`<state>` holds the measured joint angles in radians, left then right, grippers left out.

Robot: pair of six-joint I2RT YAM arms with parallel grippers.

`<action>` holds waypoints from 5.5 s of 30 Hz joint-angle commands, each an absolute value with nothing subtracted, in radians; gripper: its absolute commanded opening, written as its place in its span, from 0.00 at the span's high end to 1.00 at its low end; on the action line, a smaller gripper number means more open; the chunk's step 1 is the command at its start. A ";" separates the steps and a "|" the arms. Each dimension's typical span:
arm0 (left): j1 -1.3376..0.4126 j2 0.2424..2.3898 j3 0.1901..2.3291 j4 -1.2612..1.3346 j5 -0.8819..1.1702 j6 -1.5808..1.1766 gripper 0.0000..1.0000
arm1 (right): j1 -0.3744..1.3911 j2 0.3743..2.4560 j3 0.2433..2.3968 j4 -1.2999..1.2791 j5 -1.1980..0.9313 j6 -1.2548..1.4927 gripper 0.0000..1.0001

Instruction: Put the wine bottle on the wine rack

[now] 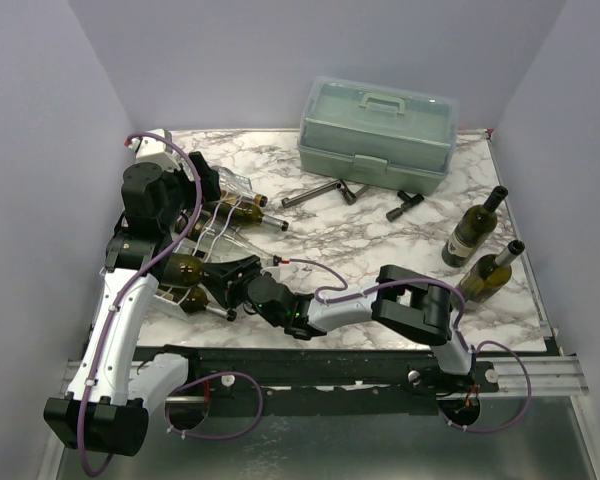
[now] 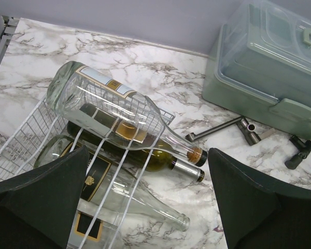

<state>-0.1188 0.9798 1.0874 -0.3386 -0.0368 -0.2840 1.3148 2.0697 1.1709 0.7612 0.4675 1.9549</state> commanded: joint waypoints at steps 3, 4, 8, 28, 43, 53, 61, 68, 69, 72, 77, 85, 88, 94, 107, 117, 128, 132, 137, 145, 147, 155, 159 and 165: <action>-0.112 0.973 1.083 -0.342 -0.026 -0.288 0.01 | 1.322 2.023 1.178 0.763 0.477 1.925 0.40; -0.113 0.974 1.083 -0.342 -0.026 -0.287 0.01 | 1.322 2.016 1.169 0.759 0.478 1.919 0.37; -0.113 0.974 1.082 -0.342 -0.026 -0.287 0.01 | 1.322 1.994 1.149 0.752 0.484 1.887 0.26; -0.114 0.983 1.082 -0.342 -0.019 -0.287 0.01 | 1.320 1.860 1.176 0.317 0.436 1.641 0.00; -0.130 1.008 1.085 -0.342 0.029 -0.305 0.01 | 1.264 1.648 1.172 -0.045 0.449 0.764 0.00; -0.134 1.031 1.088 -0.342 0.057 -0.316 0.01 | 1.264 1.684 1.314 -0.638 1.017 0.366 0.00; -0.135 1.052 1.089 -0.342 0.066 -0.320 0.01 | 1.113 1.502 1.253 -0.784 1.196 0.302 0.00; -0.134 1.057 1.089 -0.342 0.069 -0.321 0.01 | 0.935 1.147 1.215 -0.585 1.057 0.103 0.00; -0.135 1.057 1.089 -0.342 0.072 -0.322 0.01 | 0.918 1.083 1.211 -0.537 1.040 0.081 0.00; -0.134 1.057 1.089 -0.343 0.075 -0.324 0.01 | 0.905 0.944 1.198 -0.426 1.019 0.027 0.00; -0.136 1.057 1.089 -0.342 0.077 -0.324 0.01 | 0.905 0.862 1.248 -0.396 1.156 0.010 0.00; -0.140 1.053 1.089 -0.342 0.077 -0.325 0.01 | 0.905 0.796 1.263 -0.462 1.359 0.029 0.00; -0.142 1.055 1.089 -0.342 0.081 -0.330 0.01 | 0.905 0.778 1.259 -0.499 1.370 0.059 0.04; -0.146 1.057 1.089 -0.342 0.081 -0.330 0.01 | 0.905 0.866 1.310 -0.713 1.354 0.222 0.03; -0.157 1.054 1.088 -0.342 0.076 -0.325 0.01 | 0.351 1.145 1.448 -0.705 0.889 0.162 0.00; -0.163 1.055 1.091 -0.342 0.097 -0.334 0.01 | 0.119 1.331 1.553 -0.840 0.724 0.271 0.00; -0.166 1.055 1.093 -0.341 0.114 -0.345 0.01 | 0.051 1.343 1.452 -0.859 0.577 0.313 0.02; -0.172 1.063 1.093 -0.342 0.114 -0.345 0.01 | 0.019 1.341 1.440 -0.855 0.543 0.321 0.16; -0.176 1.061 1.092 -0.342 0.113 -0.344 0.01 | 0.012 1.333 1.416 -0.849 0.524 0.316 0.19; -0.178 1.055 1.092 -0.342 0.111 -0.342 0.01 | 0.011 1.327 1.406 -0.858 0.495 0.315 0.33; -0.179 1.055 1.092 -0.342 0.112 -0.343 0.01 | 0.011 1.329 1.400 -0.855 0.489 0.314 0.37; -0.181 1.052 1.092 -0.343 0.107 -0.341 0.01 | 0.012 1.336 1.389 -0.842 0.491 0.310 0.44; -0.183 1.053 1.092 -0.343 0.104 -0.341 0.01 | 0.011 1.332 1.378 -0.832 0.466 0.309 0.57; -0.184 1.055 1.092 -0.342 0.104 -0.339 0.01 | 0.011 1.322 1.385 -0.826 0.329 0.278 0.81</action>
<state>-0.1791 1.0588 1.0874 -0.3389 0.0933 -0.3401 0.0154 1.3476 1.3884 -0.8364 0.4541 0.3023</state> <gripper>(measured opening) 0.987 0.362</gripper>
